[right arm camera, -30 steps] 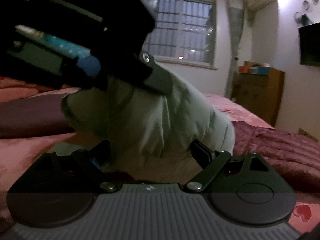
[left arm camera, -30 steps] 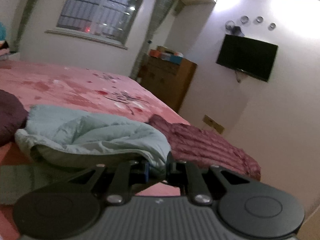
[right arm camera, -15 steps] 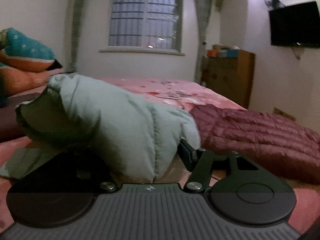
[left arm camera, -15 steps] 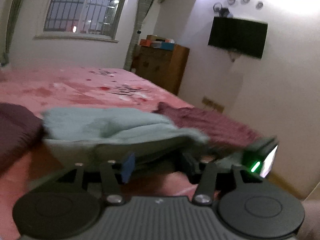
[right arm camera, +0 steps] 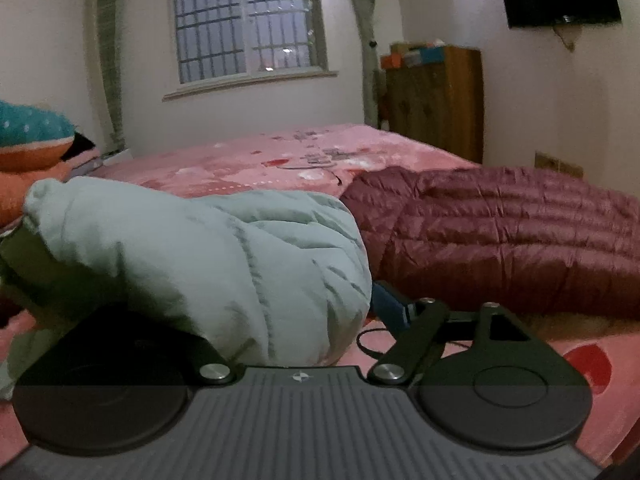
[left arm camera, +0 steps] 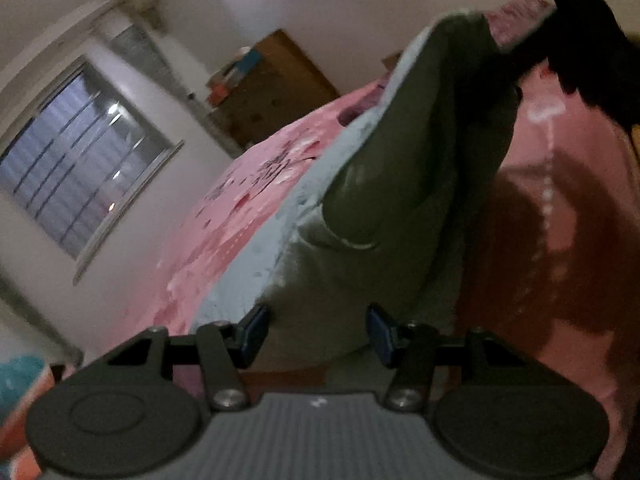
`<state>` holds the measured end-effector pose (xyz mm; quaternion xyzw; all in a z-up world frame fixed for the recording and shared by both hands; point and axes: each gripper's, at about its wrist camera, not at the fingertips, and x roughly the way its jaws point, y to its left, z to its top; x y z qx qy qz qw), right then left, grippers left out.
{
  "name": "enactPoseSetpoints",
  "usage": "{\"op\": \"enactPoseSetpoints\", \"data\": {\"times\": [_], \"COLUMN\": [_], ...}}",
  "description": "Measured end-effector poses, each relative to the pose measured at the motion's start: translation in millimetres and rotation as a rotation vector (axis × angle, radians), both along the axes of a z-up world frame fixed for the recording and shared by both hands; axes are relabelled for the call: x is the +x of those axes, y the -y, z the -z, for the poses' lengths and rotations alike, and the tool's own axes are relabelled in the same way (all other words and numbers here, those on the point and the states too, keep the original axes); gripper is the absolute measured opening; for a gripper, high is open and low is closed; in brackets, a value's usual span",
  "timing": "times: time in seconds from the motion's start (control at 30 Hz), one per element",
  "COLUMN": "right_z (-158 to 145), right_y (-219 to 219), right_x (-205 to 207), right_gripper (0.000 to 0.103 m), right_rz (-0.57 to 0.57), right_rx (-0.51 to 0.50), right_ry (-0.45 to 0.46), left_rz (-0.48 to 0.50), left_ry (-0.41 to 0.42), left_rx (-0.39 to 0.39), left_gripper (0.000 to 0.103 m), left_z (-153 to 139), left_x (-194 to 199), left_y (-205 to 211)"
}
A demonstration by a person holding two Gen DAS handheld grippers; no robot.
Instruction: Fold large clothes
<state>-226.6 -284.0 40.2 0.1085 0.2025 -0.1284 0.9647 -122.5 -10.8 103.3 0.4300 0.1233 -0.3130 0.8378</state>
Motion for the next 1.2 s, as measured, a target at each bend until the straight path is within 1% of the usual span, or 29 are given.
{"op": "enactPoseSetpoints", "data": {"times": [0.07, 0.13, 0.23, 0.33, 0.43, 0.47, 0.57, 0.6, 0.67, 0.7, 0.77, 0.8, 0.83, 0.87, 0.93, 1.0, 1.03, 1.1, 1.13, 1.2], "right_z": [3.0, 4.3, 5.8, 10.8, 13.5, 13.4, 16.0, 16.3, 19.1, 21.1, 25.4, 28.3, 30.3, 32.9, 37.7, 41.3, 41.8, 40.5, 38.6, 31.5], "right_y": [1.5, 6.2, 10.8, 12.0, 12.8, 13.6, 17.0, 16.4, 17.3, 16.0, 13.3, 11.8, 10.4, 9.8, 11.1, 13.9, 14.8, 14.2, 13.5, 10.1], "right_x": [1.0, 5.6, 10.4, 15.1, 19.3, 19.4, 22.8, 21.1, 21.6, 21.0, 23.4, 25.4, 26.3, 27.5, 28.9, 30.0, 29.7, 27.0, 25.2, 19.7], "right_gripper": [0.099, 0.1, 0.1, 0.1, 0.1, 0.1, 0.102, 0.103, 0.103, 0.103, 0.101, 0.094, 0.088, 0.078, 0.07, 0.052, 0.047, 0.034, 0.033, 0.026], "right_rz": [0.01, 0.02, 0.03, 0.031, 0.022, 0.018, 0.01, 0.006, -0.009, -0.015, -0.026, -0.033, -0.035, -0.04, -0.029, -0.012, -0.003, 0.003, 0.004, 0.006], "right_rx": [0.02, 0.03, 0.039, 0.031, 0.023, 0.024, 0.036, 0.046, 0.074, 0.081, 0.089, 0.093, 0.094, 0.098, 0.119, 0.144, 0.149, 0.16, 0.158, 0.138], "right_ry": [-0.01, -0.017, -0.034, -0.052, -0.061, -0.06, -0.061, -0.064, -0.08, -0.095, -0.127, -0.147, -0.164, -0.182, -0.207, -0.22, -0.217, -0.195, -0.181, -0.147], "left_rz": [0.012, 0.019, 0.057, 0.103, 0.155, 0.172, 0.203, 0.201, 0.18, 0.166, 0.116, 0.088, 0.052, 0.023, -0.041, -0.094, -0.117, -0.165, -0.18, -0.203], "left_ry": [0.007, -0.002, -0.009, -0.003, -0.055, -0.07, -0.121, -0.128, -0.128, -0.13, -0.124, -0.12, -0.122, -0.128, -0.144, -0.153, -0.158, -0.173, -0.184, -0.191], "left_rx": [0.032, 0.043, 0.059, 0.11, 0.147, 0.171, 0.208, 0.216, 0.219, 0.209, 0.16, 0.133, 0.095, 0.061, -0.024, -0.108, -0.149, -0.245, -0.284, -0.377], "left_gripper": [0.055, 0.055, 0.055, 0.055, 0.057, 0.061, 0.063, 0.062, 0.042, 0.037, 0.02, 0.017, 0.012, 0.009, 0.006, 0.005, 0.005, 0.005, 0.005, 0.005], "left_z": [1.5, -0.8, -7.1, -12.7, -10.7, -7.5, 4.8, 9.3, 16.0, 16.1, 16.7, 14.8, 13.6, 11.2, 4.4, -3.9, -8.7, -23.7, -32.3, -48.0], "left_x": [12.2, 22.7, 27.2, 33.3, 37.5, 39.2, 41.5, 40.8, 44.0, 47.0, 43.8, 42.5, 40.0, 38.1, 30.6, 21.8, 17.6, 11.8, 11.0, -1.4], "left_y": [-0.5, -2.2, -2.8, 2.9, 9.8, 14.2, 25.2, 28.8, 35.8, 38.1, 38.8, 37.5, 36.7, 36.4, 32.9, 27.4, 25.4, 18.6, 17.7, 8.2]}}
